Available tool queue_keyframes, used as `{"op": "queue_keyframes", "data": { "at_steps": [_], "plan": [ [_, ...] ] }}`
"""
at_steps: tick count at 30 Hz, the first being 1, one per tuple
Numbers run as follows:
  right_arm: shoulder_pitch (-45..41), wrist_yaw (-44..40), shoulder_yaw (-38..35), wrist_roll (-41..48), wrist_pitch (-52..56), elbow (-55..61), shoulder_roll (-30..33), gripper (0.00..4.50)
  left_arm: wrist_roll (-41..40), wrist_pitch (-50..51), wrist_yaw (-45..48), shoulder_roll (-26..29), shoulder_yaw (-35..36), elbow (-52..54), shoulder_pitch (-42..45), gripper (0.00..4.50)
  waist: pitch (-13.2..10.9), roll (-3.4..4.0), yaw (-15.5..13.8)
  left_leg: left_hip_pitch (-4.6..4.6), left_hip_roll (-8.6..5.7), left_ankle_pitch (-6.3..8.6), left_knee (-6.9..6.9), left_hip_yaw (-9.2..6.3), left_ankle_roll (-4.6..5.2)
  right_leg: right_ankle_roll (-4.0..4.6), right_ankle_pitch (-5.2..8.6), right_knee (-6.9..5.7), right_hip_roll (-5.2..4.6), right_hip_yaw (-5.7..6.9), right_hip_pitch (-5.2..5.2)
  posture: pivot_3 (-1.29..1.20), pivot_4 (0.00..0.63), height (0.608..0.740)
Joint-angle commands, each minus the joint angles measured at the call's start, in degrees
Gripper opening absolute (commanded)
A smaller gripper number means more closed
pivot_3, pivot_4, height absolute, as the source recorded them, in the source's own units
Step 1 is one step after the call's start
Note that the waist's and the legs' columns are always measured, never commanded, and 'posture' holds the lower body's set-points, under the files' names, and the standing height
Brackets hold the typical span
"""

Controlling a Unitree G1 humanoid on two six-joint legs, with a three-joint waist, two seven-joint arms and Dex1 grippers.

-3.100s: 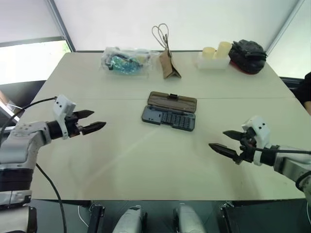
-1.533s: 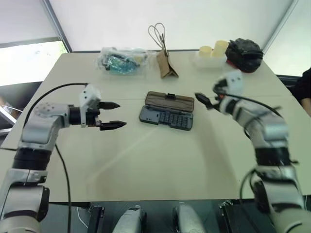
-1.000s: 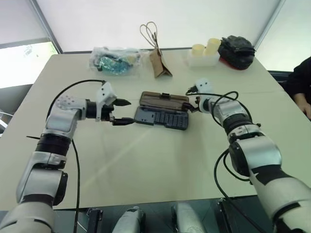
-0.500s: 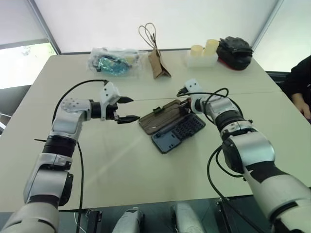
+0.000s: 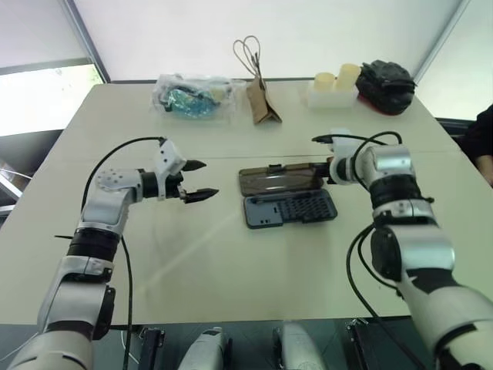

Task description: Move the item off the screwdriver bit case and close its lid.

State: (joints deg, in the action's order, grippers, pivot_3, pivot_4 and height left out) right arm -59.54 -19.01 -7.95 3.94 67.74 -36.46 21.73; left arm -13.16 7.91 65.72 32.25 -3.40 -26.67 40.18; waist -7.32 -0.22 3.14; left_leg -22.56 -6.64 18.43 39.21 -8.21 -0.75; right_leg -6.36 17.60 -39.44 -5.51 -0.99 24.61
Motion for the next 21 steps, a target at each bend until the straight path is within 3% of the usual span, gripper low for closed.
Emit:
{"op": "queue_keyframes", "data": {
  "at_steps": [1,4,8,21],
  "plan": [
    [8.2,2.5,-1.1,2.1,15.8,23.3,-2.0,0.03,-0.7,-0.5,0.1,-0.4,1.0,1.6,0.7,4.5,0.0,-0.01,0.1,-0.01,0.01,0.0,0.0,0.0,0.0,0.0,0.0,0.0,-0.01,0.0,0.02,0.0,0.15,0.74],
    [13.0,4.8,-3.7,2.5,23.3,35.6,-5.4,0.03,-0.5,-0.3,0.4,-0.7,0.7,1.2,1.2,4.5,0.0,-0.01,0.4,-0.01,0.02,0.0,-0.02,0.04,0.0,0.0,0.0,-0.03,0.0,-0.01,0.05,0.0,0.15,0.74],
    [17.8,9.2,-7.4,2.4,24.8,44.2,-11.3,0.03,0.1,-0.4,0.8,-0.6,0.4,0.9,1.6,4.5,0.0,-0.01,0.9,0.0,0.07,0.0,-0.08,0.06,0.0,0.0,0.0,-0.02,0.03,-0.02,0.05,0.0,0.15,0.74],
    [18.3,23.1,-17.8,-1.5,24.8,52.5,-26.7,0.03,-0.1,-0.1,0.1,-1.0,0.5,1.2,1.3,4.5,0.0,0.0,1.0,0.05,0.07,0.0,-0.09,0.07,0.0,0.0,0.0,-0.04,0.04,-0.02,0.07,0.0,0.15,0.74]
  ]
}}
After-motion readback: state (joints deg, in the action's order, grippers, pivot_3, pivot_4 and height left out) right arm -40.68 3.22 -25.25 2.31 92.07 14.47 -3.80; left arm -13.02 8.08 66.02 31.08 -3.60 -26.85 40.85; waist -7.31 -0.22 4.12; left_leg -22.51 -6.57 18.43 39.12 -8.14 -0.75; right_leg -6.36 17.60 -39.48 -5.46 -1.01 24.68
